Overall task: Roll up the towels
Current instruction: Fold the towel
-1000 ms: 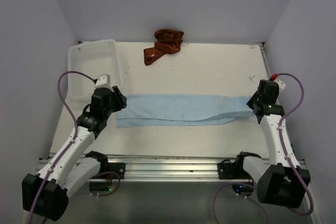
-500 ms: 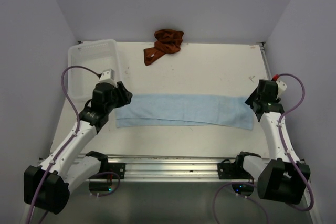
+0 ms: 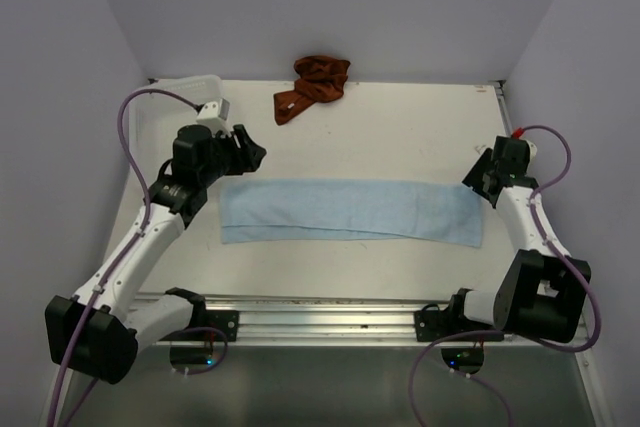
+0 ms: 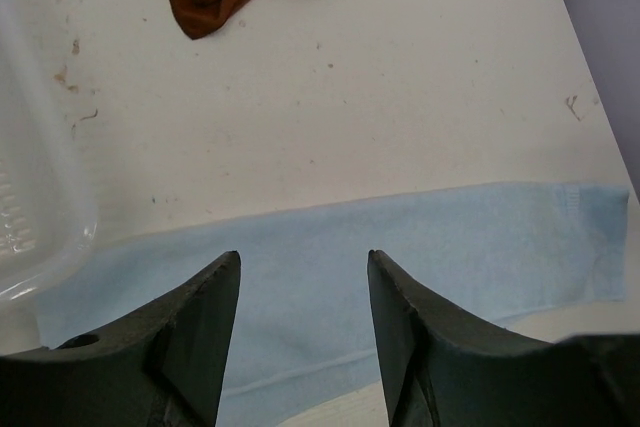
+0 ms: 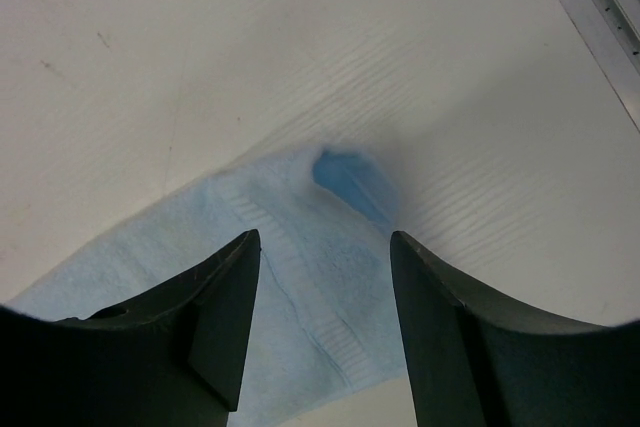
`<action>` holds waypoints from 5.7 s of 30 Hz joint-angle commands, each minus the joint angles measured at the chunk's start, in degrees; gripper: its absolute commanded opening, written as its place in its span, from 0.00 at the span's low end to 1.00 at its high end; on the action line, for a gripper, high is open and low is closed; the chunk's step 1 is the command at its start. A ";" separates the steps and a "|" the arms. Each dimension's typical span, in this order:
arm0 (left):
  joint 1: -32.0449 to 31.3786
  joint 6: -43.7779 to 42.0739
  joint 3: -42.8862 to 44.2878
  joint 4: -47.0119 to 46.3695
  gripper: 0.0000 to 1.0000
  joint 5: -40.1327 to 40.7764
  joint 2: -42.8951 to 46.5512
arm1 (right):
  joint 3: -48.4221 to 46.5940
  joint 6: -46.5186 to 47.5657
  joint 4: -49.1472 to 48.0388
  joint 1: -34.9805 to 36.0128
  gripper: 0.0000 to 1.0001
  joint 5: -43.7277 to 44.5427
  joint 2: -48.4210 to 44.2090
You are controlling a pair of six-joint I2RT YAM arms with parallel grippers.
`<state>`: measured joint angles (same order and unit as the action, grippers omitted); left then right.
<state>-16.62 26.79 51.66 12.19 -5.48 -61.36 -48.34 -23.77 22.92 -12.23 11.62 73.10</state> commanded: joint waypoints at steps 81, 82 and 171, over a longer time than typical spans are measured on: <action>-5.61 -12.37 0.81 0.38 0.64 3.45 -9.56 | -15.12 11.02 -9.12 -4.21 0.61 -7.39 30.42; -5.61 -12.46 0.81 0.47 0.64 3.45 -9.56 | -14.86 10.76 -9.03 -4.21 0.60 -8.01 30.87; -5.70 -11.93 -2.35 0.47 0.71 10.48 6.52 | -78.23 -9.89 33.95 60.66 0.00 -8.80 47.57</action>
<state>-21.96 15.38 49.15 13.02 3.75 -56.18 -123.66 -31.83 58.83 47.72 4.71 120.84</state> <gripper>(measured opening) 0.708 0.090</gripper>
